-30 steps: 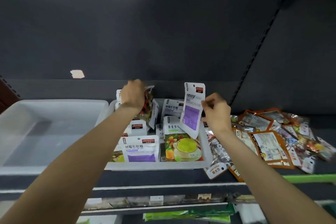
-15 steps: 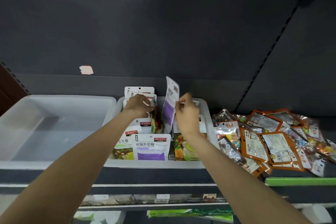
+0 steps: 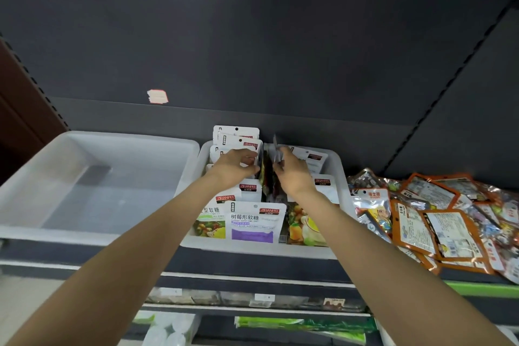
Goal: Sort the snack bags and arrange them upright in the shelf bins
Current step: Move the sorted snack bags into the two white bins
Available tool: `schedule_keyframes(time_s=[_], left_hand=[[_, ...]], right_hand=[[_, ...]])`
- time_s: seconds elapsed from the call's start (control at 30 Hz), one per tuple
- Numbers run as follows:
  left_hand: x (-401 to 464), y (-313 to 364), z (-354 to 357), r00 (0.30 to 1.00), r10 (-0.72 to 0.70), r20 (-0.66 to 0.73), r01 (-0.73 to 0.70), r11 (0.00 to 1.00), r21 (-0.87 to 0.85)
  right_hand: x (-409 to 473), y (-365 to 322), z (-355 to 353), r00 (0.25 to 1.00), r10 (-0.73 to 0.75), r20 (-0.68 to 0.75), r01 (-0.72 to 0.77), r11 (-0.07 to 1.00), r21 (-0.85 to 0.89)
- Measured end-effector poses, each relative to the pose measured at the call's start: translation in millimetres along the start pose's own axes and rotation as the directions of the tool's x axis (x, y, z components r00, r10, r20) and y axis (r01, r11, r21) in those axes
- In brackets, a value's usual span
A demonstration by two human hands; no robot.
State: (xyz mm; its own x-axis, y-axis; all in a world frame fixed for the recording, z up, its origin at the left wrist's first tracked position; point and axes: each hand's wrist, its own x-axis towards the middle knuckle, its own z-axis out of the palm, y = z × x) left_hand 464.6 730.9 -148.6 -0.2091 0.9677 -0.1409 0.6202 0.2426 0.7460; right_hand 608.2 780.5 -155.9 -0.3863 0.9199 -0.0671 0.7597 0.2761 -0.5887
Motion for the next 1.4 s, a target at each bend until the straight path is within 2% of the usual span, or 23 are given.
schedule_keyframes(time_s=[0.1, 0.23, 0.37, 0.53, 0.6, 0.7, 0.8, 0.93, 1.1, 1.4], left_hand=[[-0.4, 2.8, -0.9, 1.0, 0.009, -0.02, -0.009, 1.0, 0.012], [-7.0, 1.4, -4.2, 0.996, 0.05, -0.077, -0.041, 0.993, 0.111], [-19.2, 11.3, -6.6, 0.972, 0.17, -0.162, -0.137, 0.97, 0.199], [-39.1, 51.8, 6.3, 0.909, 0.346, -0.234, -0.185, 0.836, 0.517], [-46.6, 69.7, 18.9, 0.89, 0.382, -0.249, -0.18, 0.796, 0.577], [-56.8, 95.2, 44.8, 0.887, 0.396, -0.24, -0.22, 0.817, 0.533], [-68.2, 123.0, 84.8, 0.89, 0.409, -0.203, -0.289, 0.849, 0.443], [-80.8, 178.7, 157.2, 0.867, 0.482, -0.126, -0.4, 0.824, 0.401], [-96.3, 270.2, 264.7, 0.837, 0.537, -0.101, -0.464, 0.796, 0.388], [-110.3, 413.7, 453.9, 0.799, 0.568, 0.196, -0.6, 0.772, 0.207]], right_hand=[[1.6, -3.0, 6.5, 0.998, -0.033, 0.055, 0.04, 0.99, -0.136], [-8.6, 0.4, 6.5, 0.994, -0.062, 0.086, 0.076, 0.984, -0.164], [-23.2, 6.3, -15.9, 0.993, -0.095, -0.07, 0.093, 0.995, -0.04], [-48.9, 16.6, -52.9, 0.948, -0.228, -0.224, 0.211, 0.973, -0.096], [-63.1, 24.7, -68.5, 0.931, -0.261, -0.254, 0.232, 0.963, -0.138], [-89.3, 45.3, -94.5, 0.929, -0.276, -0.249, 0.219, 0.948, -0.233], [-120.4, 82.3, -122.9, 0.943, -0.215, -0.255, 0.141, 0.95, -0.279], [-167.8, 155.4, -172.3, 0.936, -0.101, -0.337, 0.013, 0.967, -0.255], [-224.5, 266.3, -241.6, 0.917, 0.051, -0.395, -0.144, 0.967, -0.209], [-306.3, 447.9, -353.2, 0.872, 0.249, -0.421, -0.322, 0.94, -0.11]])
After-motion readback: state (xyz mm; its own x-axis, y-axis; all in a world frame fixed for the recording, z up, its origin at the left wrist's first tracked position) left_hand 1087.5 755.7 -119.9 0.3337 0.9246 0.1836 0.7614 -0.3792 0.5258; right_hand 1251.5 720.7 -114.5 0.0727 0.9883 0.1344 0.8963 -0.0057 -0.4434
